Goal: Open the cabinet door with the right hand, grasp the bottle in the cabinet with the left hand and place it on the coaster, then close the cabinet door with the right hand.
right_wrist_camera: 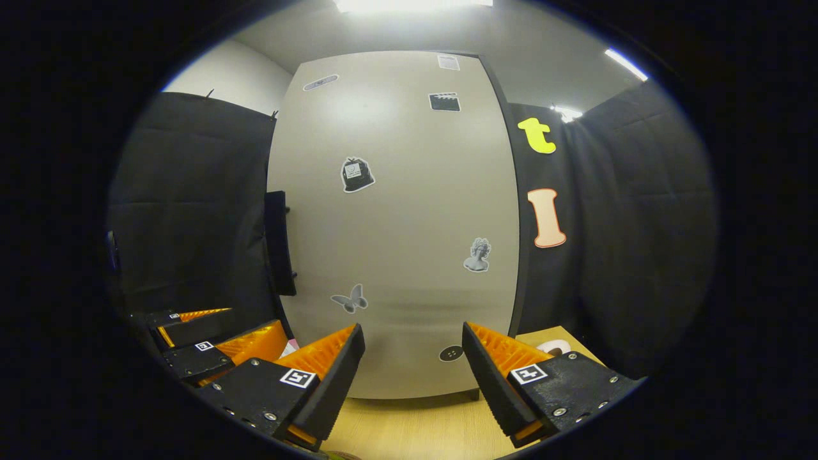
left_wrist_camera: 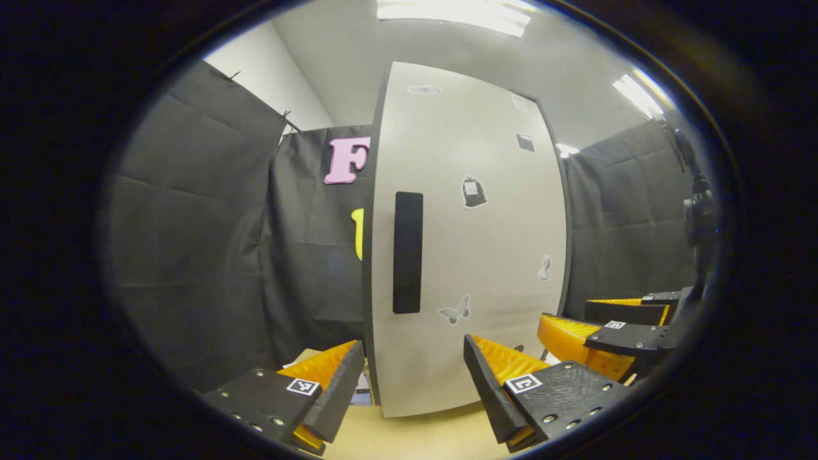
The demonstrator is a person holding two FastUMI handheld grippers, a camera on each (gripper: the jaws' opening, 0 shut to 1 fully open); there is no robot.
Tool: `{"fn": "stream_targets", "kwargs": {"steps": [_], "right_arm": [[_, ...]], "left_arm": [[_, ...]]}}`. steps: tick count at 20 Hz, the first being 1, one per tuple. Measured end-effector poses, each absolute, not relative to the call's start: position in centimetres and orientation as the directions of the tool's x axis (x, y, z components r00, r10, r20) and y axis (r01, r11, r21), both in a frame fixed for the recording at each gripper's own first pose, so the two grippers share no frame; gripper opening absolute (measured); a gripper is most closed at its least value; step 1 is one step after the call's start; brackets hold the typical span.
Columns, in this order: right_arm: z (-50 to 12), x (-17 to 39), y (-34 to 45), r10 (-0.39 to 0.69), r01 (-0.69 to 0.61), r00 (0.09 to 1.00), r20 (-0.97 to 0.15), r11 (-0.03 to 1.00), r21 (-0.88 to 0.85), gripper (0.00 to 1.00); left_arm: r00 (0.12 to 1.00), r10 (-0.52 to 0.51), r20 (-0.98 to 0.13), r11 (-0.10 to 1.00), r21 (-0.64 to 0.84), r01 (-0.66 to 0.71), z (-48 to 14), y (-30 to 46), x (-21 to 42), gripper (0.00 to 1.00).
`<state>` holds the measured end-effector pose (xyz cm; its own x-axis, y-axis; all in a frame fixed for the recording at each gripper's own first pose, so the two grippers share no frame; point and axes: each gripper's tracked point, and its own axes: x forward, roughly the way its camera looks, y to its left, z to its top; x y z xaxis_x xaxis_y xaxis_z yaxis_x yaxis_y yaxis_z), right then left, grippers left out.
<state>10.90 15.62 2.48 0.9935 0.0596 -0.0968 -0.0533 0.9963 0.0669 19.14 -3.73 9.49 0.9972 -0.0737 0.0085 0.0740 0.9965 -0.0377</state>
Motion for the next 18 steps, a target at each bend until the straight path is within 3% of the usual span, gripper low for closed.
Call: {"fn": "stream_targets", "kwargs": {"steps": [7,13,14,18], "right_arm": [[3.6,10.0,15.3,0.036,-0.034,0.998,-0.049,0.998,0.047,0.95],[4.5,9.3,16.1,0.095,-0.095,0.995,0.021,0.996,-0.003,0.95],[4.5,9.3,16.1,0.098,-0.098,0.995,0.027,0.995,-0.006,0.95],[4.0,9.3,15.0,0.070,-0.070,0.997,0.017,0.998,0.008,0.95]], "left_arm": [[0.996,-0.086,0.022,0.996,-0.008,0.087,10.5,-4.8,18.7,0.89],[0.993,-0.083,0.080,0.997,0.012,0.082,12.0,-5.1,18.0,0.89],[0.993,-0.082,0.082,0.997,0.012,0.081,12.1,-5.2,17.9,0.85],[0.993,-0.081,0.090,0.997,0.015,0.080,12.2,-5.5,17.7,0.93]]}}
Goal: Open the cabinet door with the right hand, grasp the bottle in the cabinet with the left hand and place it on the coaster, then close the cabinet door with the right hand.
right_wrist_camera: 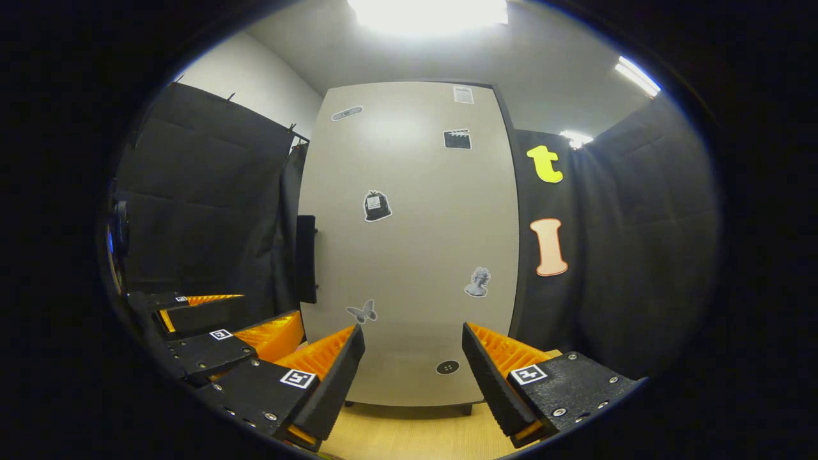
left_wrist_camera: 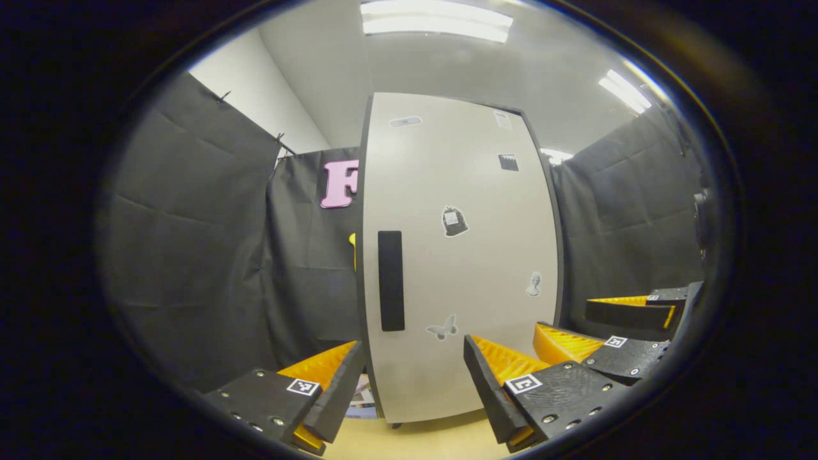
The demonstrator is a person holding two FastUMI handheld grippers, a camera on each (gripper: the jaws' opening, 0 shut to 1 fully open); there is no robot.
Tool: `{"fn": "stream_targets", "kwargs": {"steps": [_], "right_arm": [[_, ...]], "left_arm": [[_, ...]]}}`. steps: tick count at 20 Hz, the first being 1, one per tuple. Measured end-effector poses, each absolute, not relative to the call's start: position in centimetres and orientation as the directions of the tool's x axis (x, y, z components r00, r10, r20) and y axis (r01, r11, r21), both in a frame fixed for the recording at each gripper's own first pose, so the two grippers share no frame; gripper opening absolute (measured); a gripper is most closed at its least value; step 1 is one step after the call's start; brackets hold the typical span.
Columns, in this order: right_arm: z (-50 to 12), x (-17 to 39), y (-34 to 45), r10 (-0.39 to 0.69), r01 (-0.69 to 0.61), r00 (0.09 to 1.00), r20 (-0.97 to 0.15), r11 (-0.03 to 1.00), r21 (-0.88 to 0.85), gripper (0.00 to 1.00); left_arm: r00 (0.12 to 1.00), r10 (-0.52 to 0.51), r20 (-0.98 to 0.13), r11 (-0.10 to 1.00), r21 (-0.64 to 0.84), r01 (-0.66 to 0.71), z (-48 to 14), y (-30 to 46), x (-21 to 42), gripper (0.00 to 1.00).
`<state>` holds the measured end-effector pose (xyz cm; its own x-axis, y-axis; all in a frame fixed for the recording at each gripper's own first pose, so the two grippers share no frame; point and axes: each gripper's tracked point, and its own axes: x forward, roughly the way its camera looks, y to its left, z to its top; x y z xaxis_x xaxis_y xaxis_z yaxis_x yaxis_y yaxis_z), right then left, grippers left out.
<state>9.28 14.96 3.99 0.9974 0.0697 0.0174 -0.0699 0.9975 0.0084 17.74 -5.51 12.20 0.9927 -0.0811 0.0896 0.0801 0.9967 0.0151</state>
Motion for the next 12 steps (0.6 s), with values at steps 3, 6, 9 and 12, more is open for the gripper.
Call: {"fn": "stream_targets", "kwargs": {"steps": [3,6,9,12], "right_arm": [[3.2,9.3,14.0,0.046,-0.046,0.999,0.000,0.999,0.021,0.95],[1.6,9.3,13.5,0.037,-0.035,0.998,-0.053,0.998,0.043,0.95],[1.4,9.1,13.4,0.030,-0.026,0.997,-0.068,0.998,0.053,0.95],[1.6,9.0,13.4,0.023,-0.020,0.998,-0.067,0.999,0.039,0.95]], "left_arm": [[0.993,-0.072,0.089,0.997,0.024,0.070,11.9,-5.3,17.4,0.93],[0.996,-0.063,0.069,0.998,0.002,0.063,11.2,-4.8,17.2,0.93],[0.997,-0.057,0.054,0.998,-0.015,0.058,10.7,-4.2,17.0,0.89],[0.998,-0.040,0.040,0.999,-0.015,0.041,10.5,-3.6,16.7,0.89]]}}
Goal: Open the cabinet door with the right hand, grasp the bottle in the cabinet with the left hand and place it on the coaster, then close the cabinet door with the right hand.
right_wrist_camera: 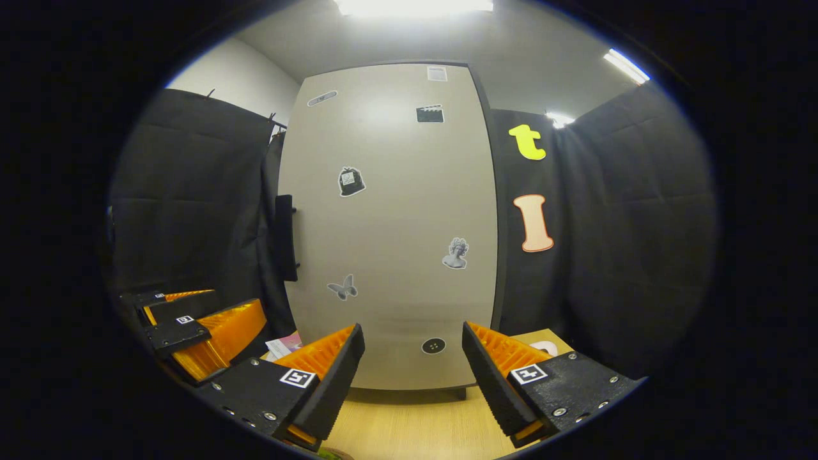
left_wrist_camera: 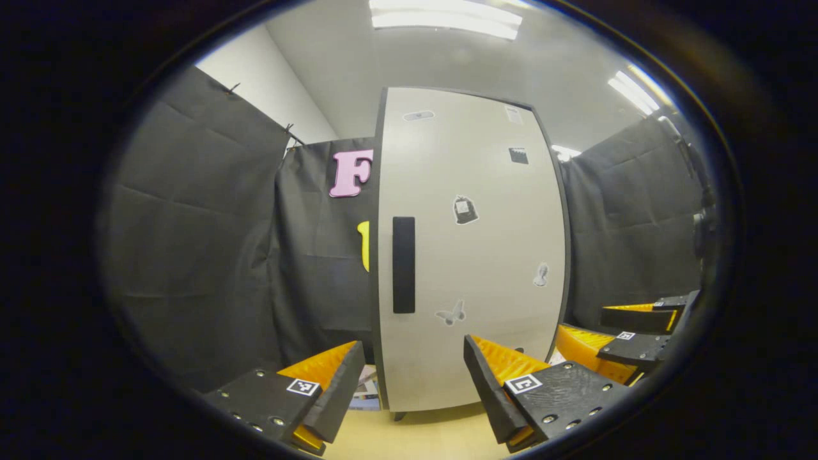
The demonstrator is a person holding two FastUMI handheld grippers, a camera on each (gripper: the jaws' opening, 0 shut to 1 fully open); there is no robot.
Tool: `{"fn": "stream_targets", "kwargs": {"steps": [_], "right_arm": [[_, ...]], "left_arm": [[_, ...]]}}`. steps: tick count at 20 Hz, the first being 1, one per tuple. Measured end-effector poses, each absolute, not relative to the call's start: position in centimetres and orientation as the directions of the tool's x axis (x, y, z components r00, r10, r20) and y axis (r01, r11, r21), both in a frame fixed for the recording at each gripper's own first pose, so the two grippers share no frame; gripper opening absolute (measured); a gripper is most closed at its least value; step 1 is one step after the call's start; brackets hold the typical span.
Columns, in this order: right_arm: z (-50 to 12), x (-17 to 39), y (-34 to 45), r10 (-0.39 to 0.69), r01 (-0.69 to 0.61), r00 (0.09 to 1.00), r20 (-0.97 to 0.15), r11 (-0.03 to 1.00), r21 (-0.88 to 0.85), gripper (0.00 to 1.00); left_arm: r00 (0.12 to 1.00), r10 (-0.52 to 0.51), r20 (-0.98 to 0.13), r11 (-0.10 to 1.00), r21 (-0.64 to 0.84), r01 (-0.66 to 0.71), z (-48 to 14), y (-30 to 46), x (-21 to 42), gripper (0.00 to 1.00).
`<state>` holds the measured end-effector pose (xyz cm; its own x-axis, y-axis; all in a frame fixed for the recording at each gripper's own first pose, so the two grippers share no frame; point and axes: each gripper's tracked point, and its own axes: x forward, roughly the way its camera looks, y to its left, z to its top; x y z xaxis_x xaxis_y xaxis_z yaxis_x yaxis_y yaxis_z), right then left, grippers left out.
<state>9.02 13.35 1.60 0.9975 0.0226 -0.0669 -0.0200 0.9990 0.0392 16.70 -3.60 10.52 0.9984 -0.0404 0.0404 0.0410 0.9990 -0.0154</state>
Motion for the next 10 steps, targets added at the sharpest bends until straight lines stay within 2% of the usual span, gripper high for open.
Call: {"fn": "stream_targets", "kwargs": {"steps": [1,2,3,4,6,7,10], "right_arm": [[1.7,9.0,13.5,0.028,-0.026,0.998,-0.062,0.999,0.038,0.95],[1.8,9.0,13.6,0.030,-0.027,0.998,-0.059,0.999,0.038,0.95],[1.6,9.0,13.4,0.024,-0.022,0.998,-0.061,0.999,0.034,0.95],[1.6,8.9,13.2,0.019,-0.017,0.998,-0.065,0.999,0.031,0.95],[1.3,8.8,13.0,0.014,-0.012,0.997,-0.071,1.000,0.024,0.95],[1.3,8.8,12.8,0.008,-0.007,0.997,-0.073,1.000,0.017,0.95],[1.2,8.8,12.5,-0.005,0.006,0.997,-0.073,1.000,0.013,0.95]], "left_arm": [[0.999,-0.032,0.042,0.999,-0.019,0.032,10.6,-3.4,16.7,0.84],[0.998,-0.033,0.048,0.999,-0.031,0.035,10.8,-3.4,16.7,0.93],[0.998,-0.036,0.051,0.999,-0.039,0.038,10.9,-3.6,16.6,0.89],[0.998,-0.036,0.050,0.999,-0.038,0.038,10.8,-3.7,16.6,0.93],[0.998,-0.038,0.054,0.999,-0.026,0.040,10.9,-3.9,16.3,0.93],[0.997,-0.042,0.058,0.999,-0.024,0.044,10.9,-4.0,16.1,0.89],[0.997,-0.052,0.055,0.998,-0.027,0.053,10.4,-4.2,16.1,0.93]]}}
